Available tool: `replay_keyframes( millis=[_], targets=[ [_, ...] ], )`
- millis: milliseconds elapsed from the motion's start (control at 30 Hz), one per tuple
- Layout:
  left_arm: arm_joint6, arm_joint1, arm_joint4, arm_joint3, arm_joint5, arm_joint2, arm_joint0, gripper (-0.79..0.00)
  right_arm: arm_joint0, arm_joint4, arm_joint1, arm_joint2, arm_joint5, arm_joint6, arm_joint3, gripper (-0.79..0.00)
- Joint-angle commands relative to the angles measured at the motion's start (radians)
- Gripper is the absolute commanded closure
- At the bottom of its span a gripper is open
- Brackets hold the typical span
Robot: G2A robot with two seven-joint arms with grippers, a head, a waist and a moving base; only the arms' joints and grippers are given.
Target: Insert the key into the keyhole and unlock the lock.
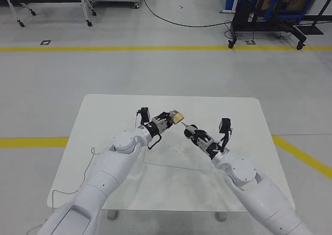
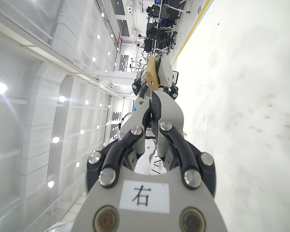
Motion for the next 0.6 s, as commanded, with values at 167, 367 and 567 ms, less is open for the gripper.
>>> replay_keyframes(
  millis=[167,367,567],
  targets=[
    [-0.003,-0.003,0.018,-0.006,0.002,-0.004,0.006,0.000,-0.004,-0.038,-0.007,0.006,0.024,-0.026,-0.007,0.000],
    [-0.027,-0.004,0.020,-0.008,0.006,-0.012,0.008,0.000,-0.002,-0.054,-0.014,0.009,0.036,-0.024,-0.003,0.000],
    [-0.044,-0.006,0.034,-0.011,0.007,-0.014,0.012,0.000,-0.013,-0.093,-0.018,0.018,0.045,-0.046,-0.013,0.000]
  ],
)
